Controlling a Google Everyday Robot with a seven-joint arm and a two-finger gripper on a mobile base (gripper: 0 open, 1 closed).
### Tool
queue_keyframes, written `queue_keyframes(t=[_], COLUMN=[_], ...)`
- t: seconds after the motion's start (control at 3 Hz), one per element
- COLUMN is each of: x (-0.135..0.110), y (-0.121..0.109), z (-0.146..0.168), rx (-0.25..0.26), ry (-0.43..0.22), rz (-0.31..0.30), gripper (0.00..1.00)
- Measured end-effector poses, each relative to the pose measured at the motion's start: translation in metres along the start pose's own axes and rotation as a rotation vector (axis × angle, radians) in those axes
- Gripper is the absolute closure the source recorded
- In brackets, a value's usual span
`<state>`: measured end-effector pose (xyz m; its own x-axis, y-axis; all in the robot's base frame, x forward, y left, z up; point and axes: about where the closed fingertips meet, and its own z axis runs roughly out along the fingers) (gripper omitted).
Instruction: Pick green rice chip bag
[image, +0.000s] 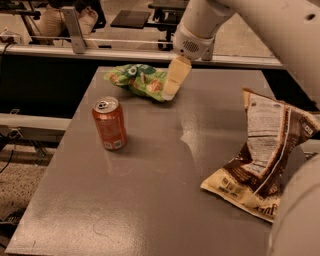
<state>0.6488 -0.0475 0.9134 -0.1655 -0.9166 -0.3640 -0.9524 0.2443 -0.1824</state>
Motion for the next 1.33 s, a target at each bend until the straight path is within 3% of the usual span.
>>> queue_keyframes(t=[1.0, 1.33], x=[-0.027, -0.031], y=[-0.036, -0.038], z=[0.072, 0.085], rx=[-0.017, -0.027], ry=[0.088, 0.115], rz=[0.037, 0.038], gripper=[0.00, 0.24])
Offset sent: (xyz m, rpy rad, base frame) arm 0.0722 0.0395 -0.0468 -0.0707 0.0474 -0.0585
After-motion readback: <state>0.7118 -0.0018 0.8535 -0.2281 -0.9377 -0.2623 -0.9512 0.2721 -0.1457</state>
